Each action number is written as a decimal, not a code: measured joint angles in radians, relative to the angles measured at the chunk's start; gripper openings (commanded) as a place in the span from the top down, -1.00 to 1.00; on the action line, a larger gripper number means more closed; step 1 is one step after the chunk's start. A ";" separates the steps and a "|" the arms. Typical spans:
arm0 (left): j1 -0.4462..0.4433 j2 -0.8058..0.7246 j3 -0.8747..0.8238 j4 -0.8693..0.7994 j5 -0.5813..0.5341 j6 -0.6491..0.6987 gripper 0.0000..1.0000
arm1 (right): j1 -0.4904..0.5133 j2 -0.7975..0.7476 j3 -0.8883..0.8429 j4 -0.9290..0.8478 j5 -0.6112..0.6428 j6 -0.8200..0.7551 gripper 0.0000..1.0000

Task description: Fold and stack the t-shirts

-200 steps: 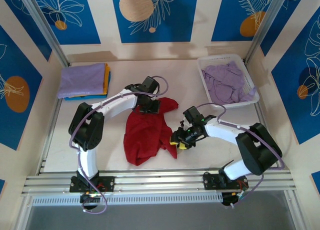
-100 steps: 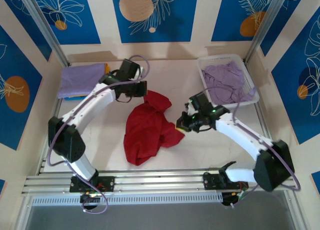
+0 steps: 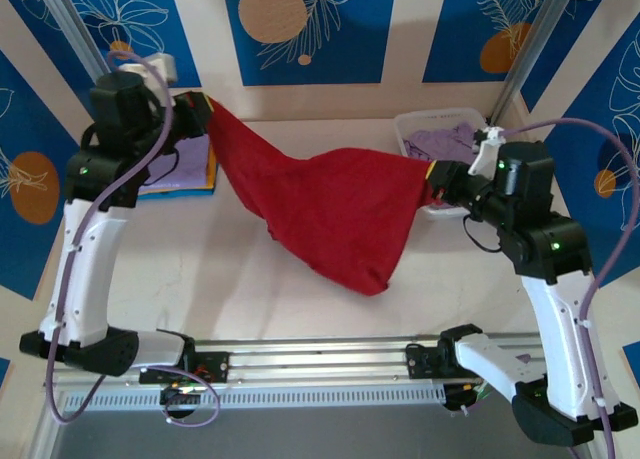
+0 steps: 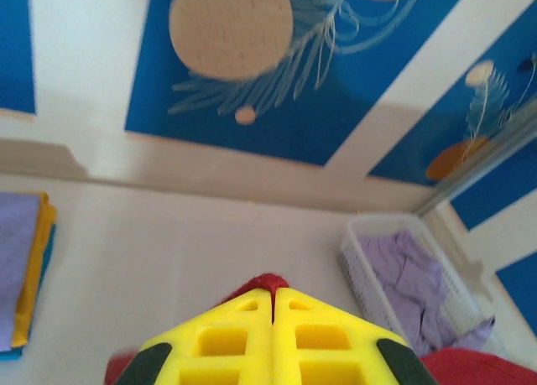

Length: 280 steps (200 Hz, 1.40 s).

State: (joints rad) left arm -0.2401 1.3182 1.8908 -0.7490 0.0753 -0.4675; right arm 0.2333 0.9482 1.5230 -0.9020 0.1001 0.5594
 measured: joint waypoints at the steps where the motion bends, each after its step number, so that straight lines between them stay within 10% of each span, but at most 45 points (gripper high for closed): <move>1: 0.002 -0.001 0.002 0.000 0.000 -0.001 1.00 | 0.000 0.000 0.003 0.000 0.002 -0.001 1.00; 79: 0.066 0.095 0.367 -0.059 0.092 -0.044 1.00 | -0.013 -0.010 0.190 0.092 0.088 -0.154 1.00; 216: 0.066 -0.087 0.455 -0.035 0.103 -0.015 1.00 | -0.062 -0.009 0.628 0.091 -0.006 -0.245 1.00; 280: 0.066 -0.043 0.496 0.018 0.090 0.050 1.00 | -0.223 -0.003 0.541 0.080 -0.145 -0.200 1.00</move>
State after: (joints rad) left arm -0.1738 1.2747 2.3871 -0.7307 0.1658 -0.4175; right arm 0.0105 0.9451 2.0644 -0.8223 -0.0448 0.3592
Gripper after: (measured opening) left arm 0.056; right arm 0.062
